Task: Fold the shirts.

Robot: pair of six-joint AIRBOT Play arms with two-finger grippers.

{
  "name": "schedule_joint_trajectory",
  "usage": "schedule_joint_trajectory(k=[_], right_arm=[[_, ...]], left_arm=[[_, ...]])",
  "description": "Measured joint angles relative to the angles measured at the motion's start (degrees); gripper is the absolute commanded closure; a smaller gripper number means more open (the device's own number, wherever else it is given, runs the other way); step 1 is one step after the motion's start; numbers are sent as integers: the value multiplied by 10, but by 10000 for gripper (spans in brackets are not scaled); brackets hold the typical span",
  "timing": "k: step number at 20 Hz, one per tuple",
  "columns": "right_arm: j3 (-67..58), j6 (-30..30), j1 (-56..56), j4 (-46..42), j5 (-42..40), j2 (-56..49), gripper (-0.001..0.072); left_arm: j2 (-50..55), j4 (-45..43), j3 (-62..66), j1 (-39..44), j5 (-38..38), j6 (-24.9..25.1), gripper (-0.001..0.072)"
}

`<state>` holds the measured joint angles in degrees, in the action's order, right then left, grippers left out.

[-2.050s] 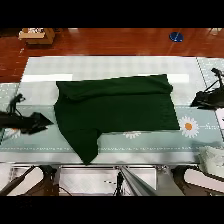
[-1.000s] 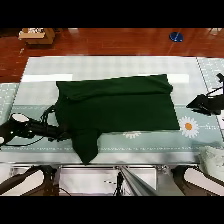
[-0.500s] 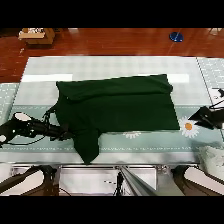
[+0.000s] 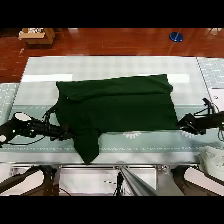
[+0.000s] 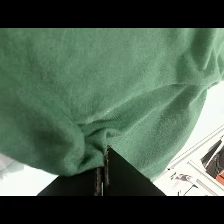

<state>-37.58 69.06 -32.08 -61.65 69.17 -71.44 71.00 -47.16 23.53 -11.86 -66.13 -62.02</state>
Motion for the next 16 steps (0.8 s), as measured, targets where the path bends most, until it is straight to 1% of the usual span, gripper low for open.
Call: schedule_joint_trajectory(k=[2,3,5,8,10,11,13,16], right_arm=[[6,11,33,-2,-23,-3,688],[6,15,45,0,-35,-4,685],[-7,13,62,4,-32,-4,685],[-57,-2,72,17,-21,10,686],[-105,-7,76,43,-21,22,687],[-130,-9,78,62,-32,26,687],[-170,-11,94,89,-64,28,687],[-203,-10,140,112,-139,11,687]], left_arm=[[0,-1,0,0,0,0,685],[0,-1,2,0,0,0,686],[1,-6,13,1,-2,1,686],[-4,-24,65,1,9,2,686],[-12,-1,122,1,-19,1,686],[-15,12,153,1,-29,1,687],[-16,38,218,3,-22,0,686],[6,61,300,9,-2,-9,686]])
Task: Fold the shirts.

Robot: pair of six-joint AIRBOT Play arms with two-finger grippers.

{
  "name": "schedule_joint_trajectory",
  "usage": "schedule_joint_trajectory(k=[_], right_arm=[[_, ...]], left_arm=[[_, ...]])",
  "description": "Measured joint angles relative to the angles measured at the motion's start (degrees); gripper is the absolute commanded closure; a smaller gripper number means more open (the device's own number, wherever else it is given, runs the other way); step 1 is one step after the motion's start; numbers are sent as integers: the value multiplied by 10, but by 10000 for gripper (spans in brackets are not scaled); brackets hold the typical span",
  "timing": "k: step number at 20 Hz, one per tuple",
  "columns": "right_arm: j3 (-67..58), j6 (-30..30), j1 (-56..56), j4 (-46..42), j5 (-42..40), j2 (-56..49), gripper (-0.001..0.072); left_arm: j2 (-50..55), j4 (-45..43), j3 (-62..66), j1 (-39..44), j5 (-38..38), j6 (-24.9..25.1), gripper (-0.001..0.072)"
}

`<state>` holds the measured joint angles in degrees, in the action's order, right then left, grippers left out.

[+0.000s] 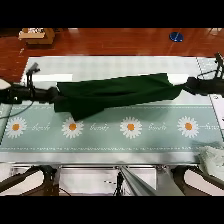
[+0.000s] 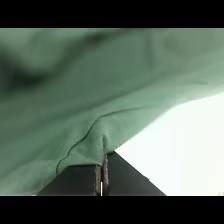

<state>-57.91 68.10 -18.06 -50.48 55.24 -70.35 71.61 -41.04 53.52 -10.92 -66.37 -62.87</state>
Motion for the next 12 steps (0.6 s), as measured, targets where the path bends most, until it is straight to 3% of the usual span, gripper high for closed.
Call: schedule_joint_trajectory(k=[5,12], right_arm=[[-25,30,63,19,-175,-65,687],[-115,48,86,27,-258,-187,687]], left_arm=[[93,17,111,3,17,-21,686],[235,42,226,3,21,-34,686]])
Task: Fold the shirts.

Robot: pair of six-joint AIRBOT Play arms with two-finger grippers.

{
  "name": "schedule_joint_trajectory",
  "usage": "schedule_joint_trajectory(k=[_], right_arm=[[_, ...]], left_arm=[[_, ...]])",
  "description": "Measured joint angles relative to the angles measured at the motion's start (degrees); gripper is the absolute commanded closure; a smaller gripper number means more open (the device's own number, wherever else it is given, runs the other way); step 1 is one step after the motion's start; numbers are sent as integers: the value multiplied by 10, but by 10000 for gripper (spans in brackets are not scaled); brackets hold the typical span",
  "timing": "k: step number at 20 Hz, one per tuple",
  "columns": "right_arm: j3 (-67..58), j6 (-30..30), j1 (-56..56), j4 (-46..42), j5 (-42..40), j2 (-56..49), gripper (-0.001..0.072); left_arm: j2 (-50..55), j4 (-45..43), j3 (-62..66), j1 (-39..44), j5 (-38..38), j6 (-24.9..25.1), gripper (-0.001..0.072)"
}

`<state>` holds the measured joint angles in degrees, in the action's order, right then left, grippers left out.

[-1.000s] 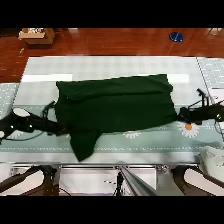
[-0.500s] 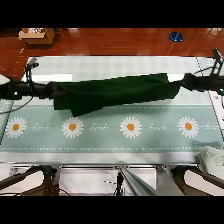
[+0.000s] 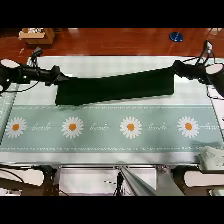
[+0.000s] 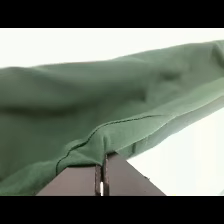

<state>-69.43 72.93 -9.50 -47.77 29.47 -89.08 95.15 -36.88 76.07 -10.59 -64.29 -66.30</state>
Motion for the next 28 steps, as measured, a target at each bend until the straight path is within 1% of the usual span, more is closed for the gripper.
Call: schedule_joint_trajectory(k=[4,5,6,7,8,9,11,15,16,17,18,20,24,26,27,28], right_arm=[[-33,-3,21,-17,-16,-56,687],[-37,-3,27,-25,-21,-66,687],[-39,-5,31,-35,-21,-75,687],[-42,-4,35,-46,-22,-81,687],[-43,-1,36,-57,-25,-85,686],[-44,3,37,-69,-24,-88,686],[-45,10,34,-87,-23,-89,685],[-46,17,16,-109,-5,-78,683],[-46,19,9,-120,3,-72,591],[-46,20,2,-127,10,-65,372],[-46,21,-6,-137,17,-56,270],[-46,21,-22,-153,35,-40,272],[-46,26,-56,-180,80,-16,270],[-46,37,-75,-185,106,-14,197],[-46,44,-85,-186,120,-15,173],[-46,52,-96,-181,134,-20,168]], left_arm=[[60,12,22,0,0,-2,681],[71,14,24,0,0,-3,650],[81,14,26,0,-1,-3,553],[87,15,27,-1,-2,-3,349],[92,17,28,-3,-3,-3,193],[95,17,29,-7,-6,-1,147],[99,18,30,-23,-22,2,148],[102,17,30,-77,-112,-1,165],[102,16,30,-91,-139,-5,168],[101,16,30,-104,-169,-8,172],[99,16,30,-115,-195,-10,172],[93,17,30,-128,-235,-12,172],[78,18,30,-135,-271,-14,172],[73,18,30,-132,-277,-14,172],[71,19,30,-131,-282,-14,172],[70,19,30,-129,-282,-13,172]])
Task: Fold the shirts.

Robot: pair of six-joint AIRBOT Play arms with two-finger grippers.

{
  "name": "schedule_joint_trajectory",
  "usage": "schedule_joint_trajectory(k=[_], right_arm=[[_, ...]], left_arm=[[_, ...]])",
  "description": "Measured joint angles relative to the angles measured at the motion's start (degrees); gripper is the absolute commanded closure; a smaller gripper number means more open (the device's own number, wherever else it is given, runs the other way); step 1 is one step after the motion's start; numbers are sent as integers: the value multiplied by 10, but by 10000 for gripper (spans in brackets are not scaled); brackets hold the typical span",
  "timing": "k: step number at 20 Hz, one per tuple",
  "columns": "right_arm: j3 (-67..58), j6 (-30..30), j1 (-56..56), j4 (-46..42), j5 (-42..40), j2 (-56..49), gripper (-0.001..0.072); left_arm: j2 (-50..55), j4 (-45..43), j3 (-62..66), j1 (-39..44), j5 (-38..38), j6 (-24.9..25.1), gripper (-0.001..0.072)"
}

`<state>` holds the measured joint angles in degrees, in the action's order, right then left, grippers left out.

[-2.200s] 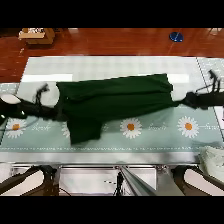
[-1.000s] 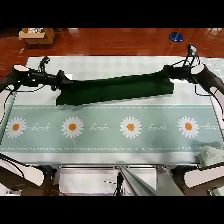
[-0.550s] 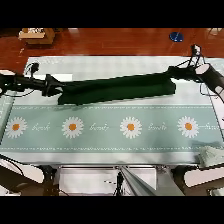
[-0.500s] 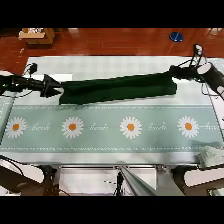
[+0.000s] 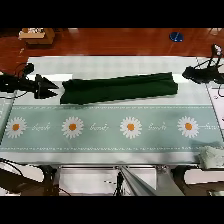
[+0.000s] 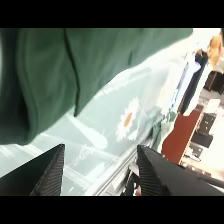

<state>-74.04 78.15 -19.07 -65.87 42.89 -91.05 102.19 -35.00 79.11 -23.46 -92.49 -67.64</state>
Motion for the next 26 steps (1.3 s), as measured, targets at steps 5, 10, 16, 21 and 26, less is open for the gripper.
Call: schedule_joint_trajectory(k=[5,10,16,21,26], right_arm=[[0,0,-46,128,71,-56,168],[0,-59,-35,306,63,-114,195],[0,-99,19,395,15,-141,685],[0,-141,25,405,41,-105,686],[0,-136,14,320,78,-30,686]], left_arm=[[-3,1,0,12,9,6,172],[-3,1,0,21,17,11,172],[-3,7,0,26,23,14,265],[-3,43,0,31,24,22,598],[-3,123,0,54,24,53,598]])
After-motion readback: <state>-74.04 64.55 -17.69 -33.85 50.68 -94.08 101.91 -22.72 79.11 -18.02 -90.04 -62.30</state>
